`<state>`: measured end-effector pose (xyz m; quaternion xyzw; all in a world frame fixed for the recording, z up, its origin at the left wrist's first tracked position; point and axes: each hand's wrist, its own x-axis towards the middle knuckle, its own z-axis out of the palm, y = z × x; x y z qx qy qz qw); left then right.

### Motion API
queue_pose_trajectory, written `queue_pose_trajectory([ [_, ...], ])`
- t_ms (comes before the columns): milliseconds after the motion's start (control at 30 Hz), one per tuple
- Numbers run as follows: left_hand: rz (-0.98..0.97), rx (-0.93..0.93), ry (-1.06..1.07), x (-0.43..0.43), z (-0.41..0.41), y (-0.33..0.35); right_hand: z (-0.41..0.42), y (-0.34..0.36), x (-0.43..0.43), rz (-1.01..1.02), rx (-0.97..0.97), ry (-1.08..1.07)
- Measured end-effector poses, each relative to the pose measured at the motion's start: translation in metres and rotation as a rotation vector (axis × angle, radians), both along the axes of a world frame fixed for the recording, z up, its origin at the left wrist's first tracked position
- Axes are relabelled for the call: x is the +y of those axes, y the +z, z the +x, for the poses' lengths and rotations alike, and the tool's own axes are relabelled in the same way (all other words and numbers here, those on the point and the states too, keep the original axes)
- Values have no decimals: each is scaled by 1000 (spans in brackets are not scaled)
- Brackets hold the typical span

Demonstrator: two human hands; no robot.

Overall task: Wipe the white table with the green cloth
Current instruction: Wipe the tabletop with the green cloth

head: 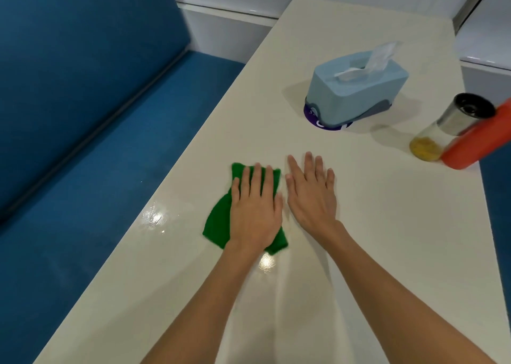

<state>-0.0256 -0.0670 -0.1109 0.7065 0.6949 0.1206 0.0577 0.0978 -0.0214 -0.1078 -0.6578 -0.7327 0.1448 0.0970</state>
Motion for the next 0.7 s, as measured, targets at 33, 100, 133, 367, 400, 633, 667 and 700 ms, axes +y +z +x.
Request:
queue_pose_trajectory([
  [33,-17,5,-85,-12,-8,1,1,-2,-1,16,-24,8],
  [100,-71,7,-170,-30,-33,4,2,-3,0,30,-47,10],
  [133,-75,8,-169,-34,-48,3,2,-4,-1,32,-57,10],
  [367,-126,39,260,48,-99,4,-1,-6,0,29,-83,1],
  [400,-133,45,310,62,-90,4,-1,-6,1,30,-83,-2],
  [633,-66,51,-77,31,-33,4,-1,-6,2,33,-103,-3],
  [667,-66,44,-171,14,-41,5,0,-5,1,25,-100,1],
  [700,-73,45,-230,-2,-54,5,0,-5,1,21,-98,7],
])
